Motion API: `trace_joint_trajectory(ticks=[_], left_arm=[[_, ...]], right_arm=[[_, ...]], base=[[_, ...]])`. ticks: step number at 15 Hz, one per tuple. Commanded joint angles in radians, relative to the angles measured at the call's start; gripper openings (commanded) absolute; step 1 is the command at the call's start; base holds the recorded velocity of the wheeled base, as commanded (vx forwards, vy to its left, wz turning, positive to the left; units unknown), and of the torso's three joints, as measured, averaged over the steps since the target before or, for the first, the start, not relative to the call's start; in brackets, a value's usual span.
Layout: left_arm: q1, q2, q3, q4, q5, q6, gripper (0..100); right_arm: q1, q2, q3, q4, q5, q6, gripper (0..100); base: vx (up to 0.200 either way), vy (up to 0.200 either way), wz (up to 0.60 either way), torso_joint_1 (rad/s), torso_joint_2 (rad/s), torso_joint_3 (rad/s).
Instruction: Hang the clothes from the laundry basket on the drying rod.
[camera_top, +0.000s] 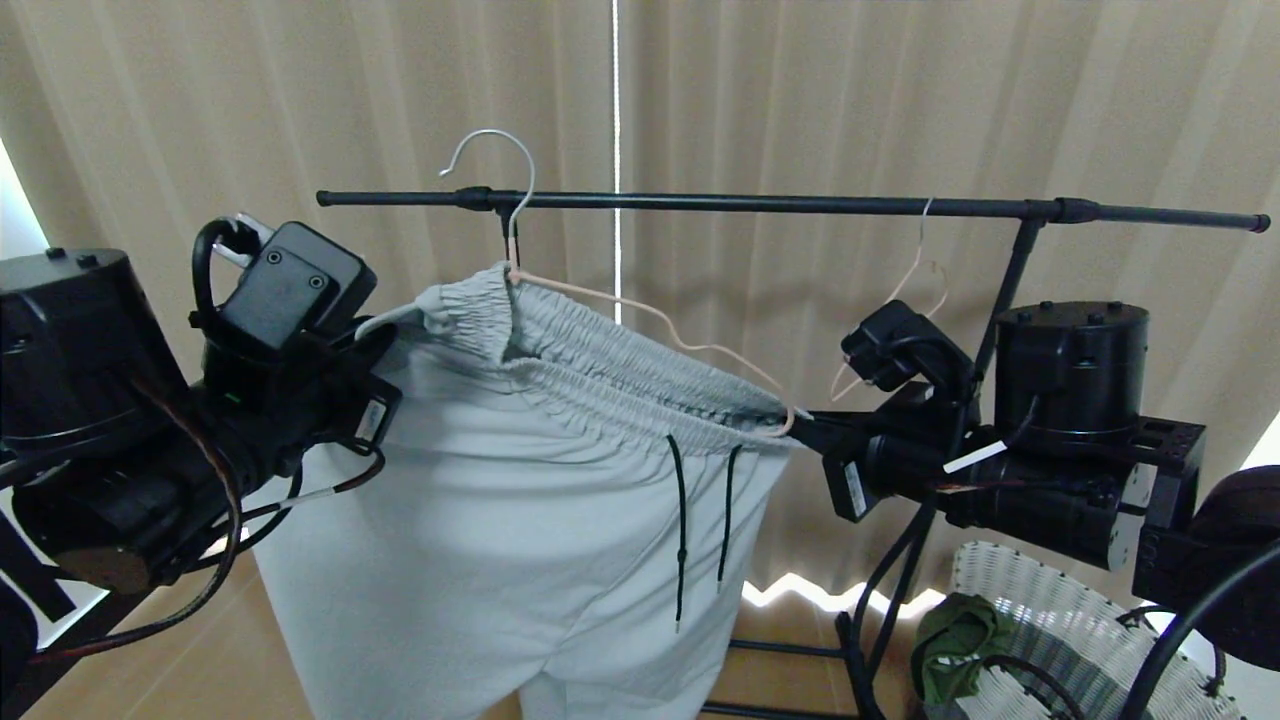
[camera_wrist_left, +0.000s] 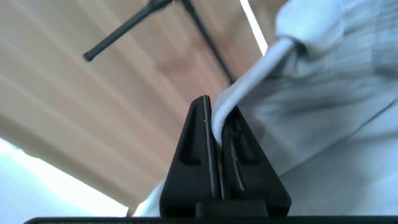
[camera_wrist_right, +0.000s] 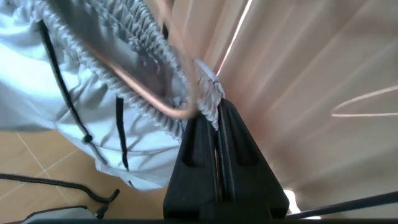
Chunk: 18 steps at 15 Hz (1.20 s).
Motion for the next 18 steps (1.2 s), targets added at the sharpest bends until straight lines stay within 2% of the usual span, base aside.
trace_joint_trajectory(ticks=[1,5,8,11,13,17,18], left_arm=[[0.024,-0.017,0.034,0.0,0.002,0.024,0],[0.09,-0.023,0.068,0.0,-0.001,0.105,0],[0.076,-0.015,0.066,0.0,-0.001,0.108,0],[0.051,0.005,0.045,0.0,0.004,0.105,0],[0.048,0.009,0.037,0.0,0.005,0.104,0],[0.047,0.011,0.037,0.0,0.005,0.104,0],[0.042,0.011,0.039,0.0,0.005,0.102,0]], right_arm=[[-0.008,-0.001,-0.001,-0.001,-0.002,0.0,0],[-0.008,-0.012,-0.007,-0.001,0.0,-0.001,0],[0.022,-0.029,-0.056,0.018,0.007,-0.011,0],[0.105,-0.038,-0.191,0.153,0.004,-0.04,0],[0.133,-0.042,-0.226,0.211,0.003,-0.043,0],[0.164,-0.039,-0.231,0.215,0.0,-0.043,0],[0.167,-0.035,-0.229,0.214,-0.002,-0.054,100]], base=[[0.0,0.0,0.0,0.0,0.0,0.0],[0.0,0.0,0.0,0.0,0.0,0.0],[0.0,0.0,0.0,0.0,0.0,0.0],[0.0,0.0,0.0,0.0,0.0,0.0],[0.0,0.0,0.0,0.0,0.0,0.0],[0.0,0.0,0.0,0.0,0.0,0.0],[0.0,0.0,0.0,0.0,0.0,0.0]])
